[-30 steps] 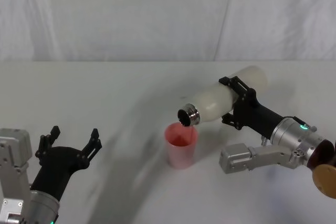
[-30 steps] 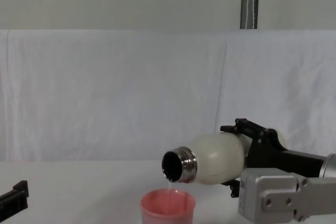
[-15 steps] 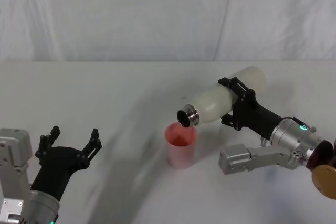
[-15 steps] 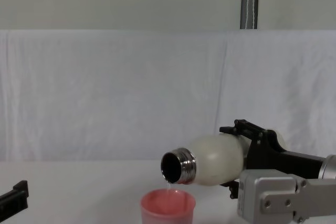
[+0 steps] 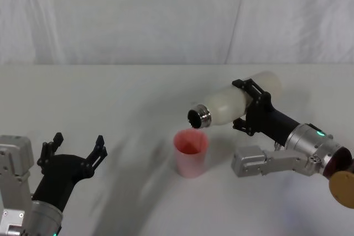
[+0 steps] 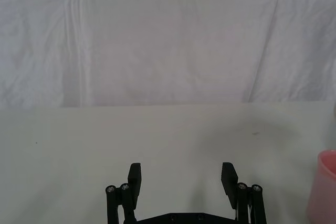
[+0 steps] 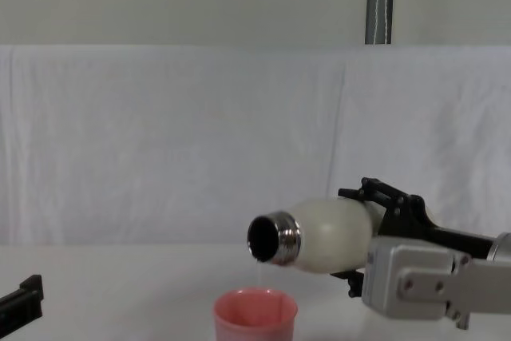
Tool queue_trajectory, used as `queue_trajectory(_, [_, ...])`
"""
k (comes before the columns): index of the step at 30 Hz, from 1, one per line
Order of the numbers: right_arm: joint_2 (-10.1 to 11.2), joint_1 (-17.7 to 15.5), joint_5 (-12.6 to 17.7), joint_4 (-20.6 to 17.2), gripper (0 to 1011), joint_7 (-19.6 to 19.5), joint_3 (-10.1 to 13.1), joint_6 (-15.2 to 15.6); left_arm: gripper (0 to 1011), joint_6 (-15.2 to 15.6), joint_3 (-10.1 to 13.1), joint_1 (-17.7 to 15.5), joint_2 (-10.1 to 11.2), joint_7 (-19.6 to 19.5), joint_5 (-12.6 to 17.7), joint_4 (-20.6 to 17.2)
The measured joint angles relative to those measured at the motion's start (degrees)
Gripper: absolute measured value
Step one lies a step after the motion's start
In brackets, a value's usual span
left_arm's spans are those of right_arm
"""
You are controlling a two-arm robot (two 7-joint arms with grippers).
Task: Grasp the thermos with one hand and pour water into the cup lid.
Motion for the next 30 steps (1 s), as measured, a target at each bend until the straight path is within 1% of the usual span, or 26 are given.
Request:
queue_trajectory(3, [-0.29, -0.37, 1.81, -0.23, 960, 0.61, 0.83, -0.18, 1001, 0.0, 0.0, 0.0, 0.0, 0.0, 0.0, 0.0])
queue_trajectory(4, [-0.45, -0.65, 2.84, -0.47, 959, 0.98, 1.4, -0.27, 1001, 0.0, 0.0, 0.0, 0.0, 0.0, 0.0, 0.0])
queue_trajectory(6, [-0.6, -0.91, 3.63, -0.73, 959, 1.32, 1.88, -0.35, 1001, 0.0, 0.0, 0.0, 0.0, 0.0, 0.0, 0.0])
queue_trajectory(9, [-1.01, -1.56, 5.67, -1.29, 959, 2.26, 2.92, -0.58, 1001, 0.0, 0.0, 0.0, 0.0, 0.0, 0.0, 0.0])
queue_trajectory(10, [-1.01, -1.56, 5.67, -1.29, 959, 2.26, 2.92, -0.58, 1001, 0.0, 0.0, 0.0, 0.0, 0.0, 0.0, 0.0])
queue_trajectory(15, [-1.86, -2.99, 10.95, -2.5, 959, 4.66, 5.47, -0.7, 1001, 0.0, 0.0, 0.0, 0.0, 0.0, 0.0, 0.0])
queue_trajectory(16, [-2.13, -3.49, 12.84, -2.93, 959, 5.54, 6.33, -0.67, 1001, 0.0, 0.0, 0.0, 0.0, 0.0, 0.0, 0.0])
queue_trajectory(19, [-2.67, -4.43, 16.4, -3.68, 960, 7.33, 7.91, -0.34, 1001, 0.0, 0.0, 0.0, 0.0, 0.0, 0.0, 0.0])
queue_trajectory(20, [-3.03, -5.08, 18.72, -4.19, 960, 8.45, 9.03, 0.01, 1001, 0.0, 0.0, 0.0, 0.0, 0.0, 0.0, 0.0])
queue_trajectory(22, [-3.39, -5.72, 21.04, -4.6, 959, 9.48, 10.04, 0.46, 1001, 0.0, 0.0, 0.0, 0.0, 0.0, 0.0, 0.0])
queue_trajectory(23, [-3.82, -6.43, 23.44, -5.06, 960, 10.59, 11.2, 1.01, 1001, 0.0, 0.0, 0.0, 0.0, 0.0, 0.0, 0.0])
queue_trajectory(25, [-4.29, -7.16, 26.14, -5.48, 960, 11.81, 12.35, 1.67, 1001, 0.0, 0.0, 0.0, 0.0, 0.0, 0.0, 0.0])
queue_trajectory(26, [-4.74, -7.83, 28.55, -5.89, 960, 12.86, 13.48, 2.34, 1001, 0.0, 0.0, 0.0, 0.0, 0.0, 0.0, 0.0])
queue_trajectory(29, [-5.7, -8.97, 33.0, -6.55, 960, 14.53, 15.41, 3.74, 1001, 0.0, 0.0, 0.0, 0.0, 0.0, 0.0, 0.0])
queue_trajectory(30, [-6.35, -9.62, 35.72, -6.9, 960, 15.55, 16.56, 4.69, 1001, 0.0, 0.0, 0.0, 0.0, 0.0, 0.0, 0.0])
